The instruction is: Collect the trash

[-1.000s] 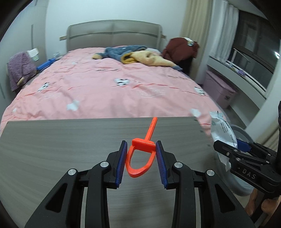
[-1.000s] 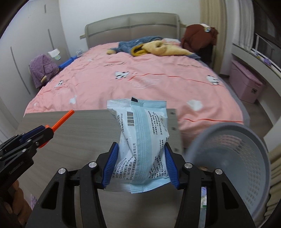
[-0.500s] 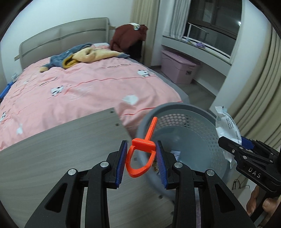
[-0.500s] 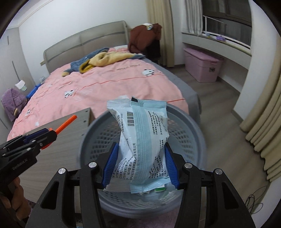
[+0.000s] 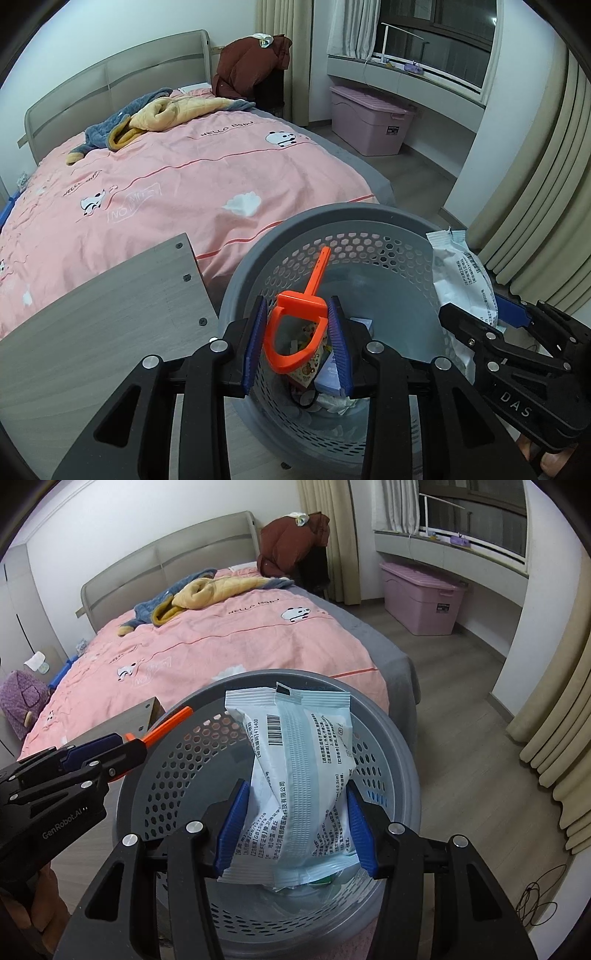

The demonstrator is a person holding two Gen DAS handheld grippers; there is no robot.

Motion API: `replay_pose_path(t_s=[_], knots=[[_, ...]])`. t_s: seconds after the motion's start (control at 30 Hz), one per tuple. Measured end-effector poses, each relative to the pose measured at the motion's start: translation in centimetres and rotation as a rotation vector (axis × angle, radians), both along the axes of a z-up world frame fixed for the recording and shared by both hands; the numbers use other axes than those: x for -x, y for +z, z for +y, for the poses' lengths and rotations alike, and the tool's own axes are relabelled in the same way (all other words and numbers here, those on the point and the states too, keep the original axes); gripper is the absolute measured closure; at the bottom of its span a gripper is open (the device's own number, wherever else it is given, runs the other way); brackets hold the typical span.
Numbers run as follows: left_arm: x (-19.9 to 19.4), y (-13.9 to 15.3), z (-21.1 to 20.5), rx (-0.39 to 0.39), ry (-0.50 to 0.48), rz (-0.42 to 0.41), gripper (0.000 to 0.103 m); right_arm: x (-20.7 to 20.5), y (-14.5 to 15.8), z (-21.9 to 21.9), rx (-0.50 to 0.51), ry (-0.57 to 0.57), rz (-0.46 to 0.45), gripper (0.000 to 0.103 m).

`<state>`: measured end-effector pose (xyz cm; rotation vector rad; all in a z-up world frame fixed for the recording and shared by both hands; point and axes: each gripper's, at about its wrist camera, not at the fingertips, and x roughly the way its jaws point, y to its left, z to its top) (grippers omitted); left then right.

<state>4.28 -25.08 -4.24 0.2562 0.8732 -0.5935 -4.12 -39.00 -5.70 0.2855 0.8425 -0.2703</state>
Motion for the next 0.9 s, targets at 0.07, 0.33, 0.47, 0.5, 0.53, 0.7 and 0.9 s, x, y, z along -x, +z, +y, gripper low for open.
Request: replay_pose_path(t_s=[0.07, 0.33, 0.47, 0.5, 0.53, 0.7, 0.9], knots=[[0.2, 0.1, -0.2, -0.005, 0.0, -0.004, 0.069, -0.1, 0.0, -0.1, -0.004, 0.001, -0.001, 0.049], [0.6, 0.8, -0.2, -0.008, 0.015, -0.026, 0.042, 0.8, 1.0, -0.6, 0.001, -0.007, -0.055, 0.028], [0.9, 1.1, -0.1, -0.011, 0.026, -0.034, 0.039, 0.8, 1.0, -0.5, 0.005, -0.005, -0.051, 0.028], [0.9, 1.1, -0.1, -0.014, 0.03, -0.036, 0.038, 0.8, 1.0, -0.4, 0.004, -0.005, -0.05, 0.028], [1.0, 1.2, -0.1, -0.015, 0.033, -0.037, 0.037, 0.8, 1.0, -0.4, 0.002, -0.005, -0.05, 0.028], [1.2, 1.3, 0.2, -0.02, 0.051, -0.038, 0.034, 1.0, 0.9, -0.5, -0.002, -0.009, -0.048, 0.027], [1.3, 1.2, 0.5, -0.027, 0.068, -0.034, 0.03, 1.3, 0.6, -0.5, -0.007, -0.012, -0.044, 0.026]])
